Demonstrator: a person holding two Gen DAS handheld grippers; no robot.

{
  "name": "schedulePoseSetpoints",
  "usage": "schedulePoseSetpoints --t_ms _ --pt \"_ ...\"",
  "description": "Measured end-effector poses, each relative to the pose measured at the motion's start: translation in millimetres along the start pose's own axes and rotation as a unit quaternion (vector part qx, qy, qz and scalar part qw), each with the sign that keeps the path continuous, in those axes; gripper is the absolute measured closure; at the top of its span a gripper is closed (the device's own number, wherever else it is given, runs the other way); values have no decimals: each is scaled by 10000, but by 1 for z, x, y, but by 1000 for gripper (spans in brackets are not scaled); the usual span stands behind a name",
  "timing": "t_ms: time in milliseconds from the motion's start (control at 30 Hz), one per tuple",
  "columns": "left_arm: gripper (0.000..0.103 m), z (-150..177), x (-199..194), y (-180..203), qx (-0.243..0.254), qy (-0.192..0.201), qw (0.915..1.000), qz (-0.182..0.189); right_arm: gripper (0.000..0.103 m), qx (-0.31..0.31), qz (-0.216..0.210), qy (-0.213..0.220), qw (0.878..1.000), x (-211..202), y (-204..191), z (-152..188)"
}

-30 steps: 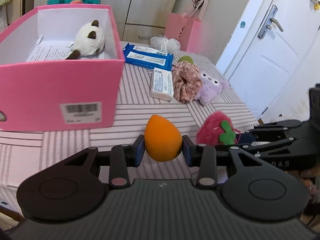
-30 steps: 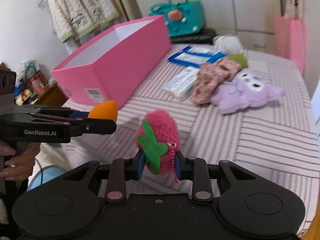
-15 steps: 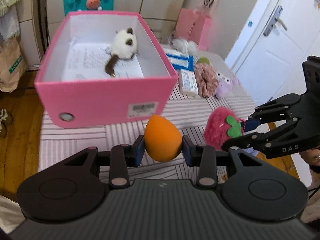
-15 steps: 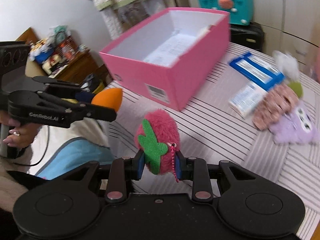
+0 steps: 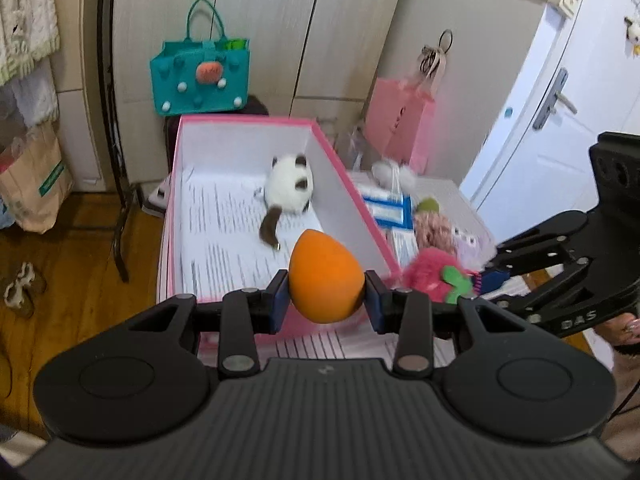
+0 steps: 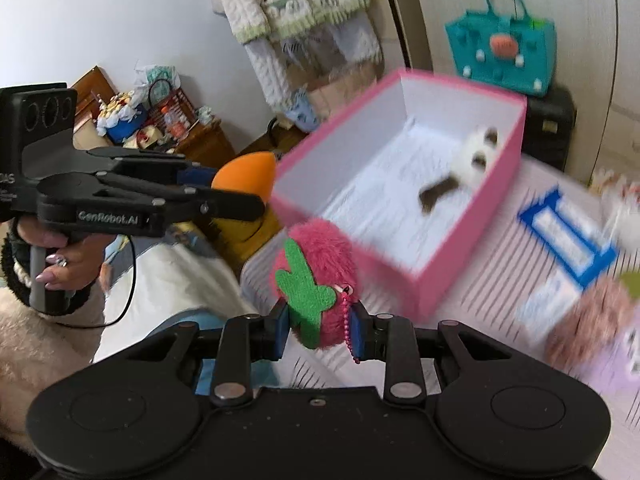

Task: Organize soft objects
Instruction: 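Carry the orange sponge and strawberry plush over the pink box with both tools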

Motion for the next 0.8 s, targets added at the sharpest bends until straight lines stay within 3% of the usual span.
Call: schedulePoseSetpoints --t_ms 167,300,433,567,800 --pt "65 -18 28 -9 -265 188 9993 182 68 -348 382 355 9980 18 22 -38" --pt "65 -34 66 -20 -362 110 9992 117 68 -414 518 412 9969 36 44 -69" --pt "65 -57 110 -33 -415 -80 9989 -190 68 -576 799 426 9942 54 70 -103" --pt "65 -81 142 -47 -635 242 9941 -843 68 -800 988 243 9916 80 98 -127" --pt "65 -95 195 -65 -766 -238 9900 -1160 68 -1191 1349 174 9835 113 127 -153"
Point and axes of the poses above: each gripper's, at about its wrist camera, not at the fingertips, and x roughly the way its jaws point, y to its right, z to its underside, the point moved 5 cm from there along x, roughly the way its jaws point, and after that the axes turned 11 degrees about -z, right-handed, at the moved point
